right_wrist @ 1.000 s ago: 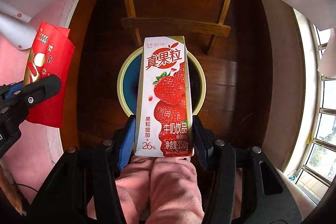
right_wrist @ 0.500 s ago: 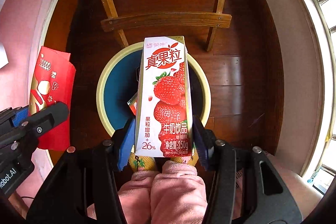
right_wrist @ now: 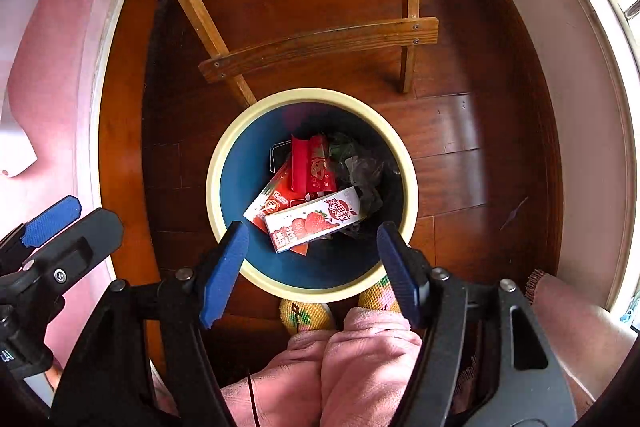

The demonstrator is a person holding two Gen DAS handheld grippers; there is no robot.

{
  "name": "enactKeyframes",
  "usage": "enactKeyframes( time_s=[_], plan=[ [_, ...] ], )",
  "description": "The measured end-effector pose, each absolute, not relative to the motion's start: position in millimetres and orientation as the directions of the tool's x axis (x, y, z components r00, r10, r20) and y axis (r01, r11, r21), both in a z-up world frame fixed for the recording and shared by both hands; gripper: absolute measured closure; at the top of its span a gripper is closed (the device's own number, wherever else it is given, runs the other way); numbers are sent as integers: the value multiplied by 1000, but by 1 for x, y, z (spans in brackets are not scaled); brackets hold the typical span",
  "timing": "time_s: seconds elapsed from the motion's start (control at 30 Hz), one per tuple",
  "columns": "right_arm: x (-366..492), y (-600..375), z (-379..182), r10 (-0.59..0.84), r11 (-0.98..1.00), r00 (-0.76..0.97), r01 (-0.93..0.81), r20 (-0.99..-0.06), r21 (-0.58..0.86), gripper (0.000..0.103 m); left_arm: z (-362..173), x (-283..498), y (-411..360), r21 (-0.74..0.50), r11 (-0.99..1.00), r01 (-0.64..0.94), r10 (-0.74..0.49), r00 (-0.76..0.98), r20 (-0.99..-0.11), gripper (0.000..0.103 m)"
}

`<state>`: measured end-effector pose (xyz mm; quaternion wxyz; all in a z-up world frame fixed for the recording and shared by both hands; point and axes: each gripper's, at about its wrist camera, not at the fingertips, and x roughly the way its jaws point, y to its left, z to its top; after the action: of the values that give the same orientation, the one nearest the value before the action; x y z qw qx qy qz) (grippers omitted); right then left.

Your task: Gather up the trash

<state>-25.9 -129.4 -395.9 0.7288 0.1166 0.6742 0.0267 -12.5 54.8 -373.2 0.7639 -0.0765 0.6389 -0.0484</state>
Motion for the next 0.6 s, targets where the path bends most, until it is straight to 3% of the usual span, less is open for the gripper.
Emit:
enactKeyframes(
  time_s=[0.27, 0.6],
  plan=[
    [-31, -143, -343, 186, 968, 144, 144, -972, 207, 38, -315, -26, 56, -139, 990, -18, -130, 255, -958, 8],
    [-41, -156, -228, 182, 967, 245, 130, -952, 218, 38, -198, -39, 56, -121, 992, -24, -107, 322, -941, 8]
  ],
)
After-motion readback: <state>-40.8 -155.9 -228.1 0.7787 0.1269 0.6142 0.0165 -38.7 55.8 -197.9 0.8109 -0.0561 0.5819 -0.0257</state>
